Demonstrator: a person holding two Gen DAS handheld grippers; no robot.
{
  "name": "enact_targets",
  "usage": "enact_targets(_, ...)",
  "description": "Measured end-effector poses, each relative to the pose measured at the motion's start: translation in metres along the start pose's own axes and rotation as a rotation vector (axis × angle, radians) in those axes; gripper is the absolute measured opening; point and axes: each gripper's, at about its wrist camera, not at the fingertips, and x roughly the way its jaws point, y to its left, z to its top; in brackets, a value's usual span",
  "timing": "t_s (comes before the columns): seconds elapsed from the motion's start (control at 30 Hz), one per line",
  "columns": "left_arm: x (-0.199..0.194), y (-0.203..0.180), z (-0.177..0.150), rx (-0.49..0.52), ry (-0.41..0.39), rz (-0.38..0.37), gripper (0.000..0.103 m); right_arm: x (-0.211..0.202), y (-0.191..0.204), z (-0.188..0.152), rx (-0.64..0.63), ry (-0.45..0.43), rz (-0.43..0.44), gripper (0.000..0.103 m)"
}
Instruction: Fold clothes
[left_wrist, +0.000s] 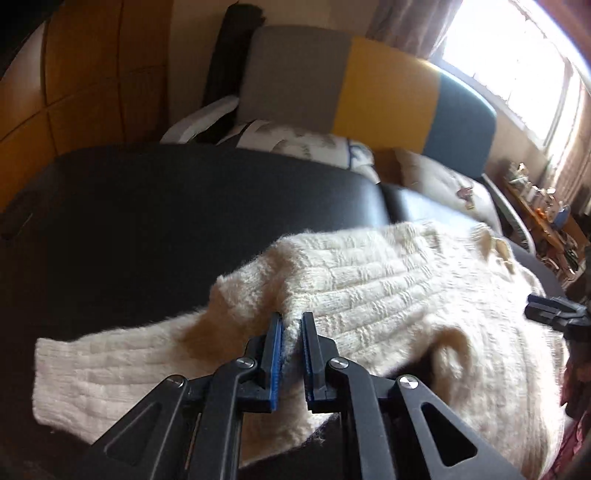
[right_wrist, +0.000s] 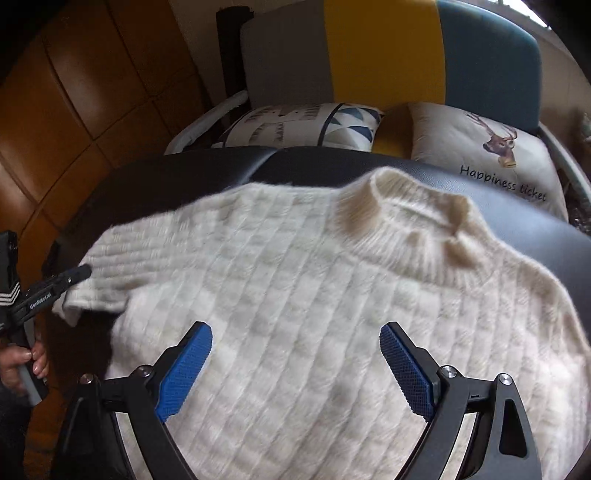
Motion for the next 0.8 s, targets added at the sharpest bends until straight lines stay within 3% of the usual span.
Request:
enact_targets(0.2, 0.033, 0.004, 0.0, 0.002, 0.061, 0.047, 0.01, 0.051, -0.012, 0.009, -0.034, 0.139, -0.147, 0.096)
enact_targets(0.27, 0.036, 0.007, 0.004, -0.006, 0.067, 0.061, 0.012, 0.055, -0.016, 0.006, -0.033, 0.11, -0.151, 0.103)
enact_targets(0.4, 0.033, 0.009, 0.019, -0.046, 0.098, 0.048, 0.018, 0.056, -0.022, 0.008, -0.031, 0.099, -0.15, 0.103)
enact_targets(0.47, 0.012, 0.005, 0.022, -0.068, 0.053, -0.014, 0.015, 0.053, -0.025, 0.011, -0.029, 0.105, -0.132, 0.103)
enact_targets(0.53, -0.014, -0.003, 0.018, -0.06, 0.004, -0.134, 0.017, 0.042, -0.024, 0.01, -0.014, 0.089, -0.09, 0.103)
enact_targets(0.63, -0.034, -0.03, -0.007, 0.003, 0.051, -0.297, 0.018, 0.021, -0.013, 0.001, -0.017, 0.061, -0.018, 0.103)
enact_targets(0.73, -0.025, -0.049, -0.022, 0.015, 0.089, -0.308, 0.019, 0.003, 0.006, -0.016, -0.045, 0.055, 0.029, 0.103)
enact_targets(0.8, -0.02, -0.062, -0.032, 0.022, 0.115, -0.316, 0.018, -0.003, 0.022, -0.031, -0.087, 0.07, 0.008, 0.103)
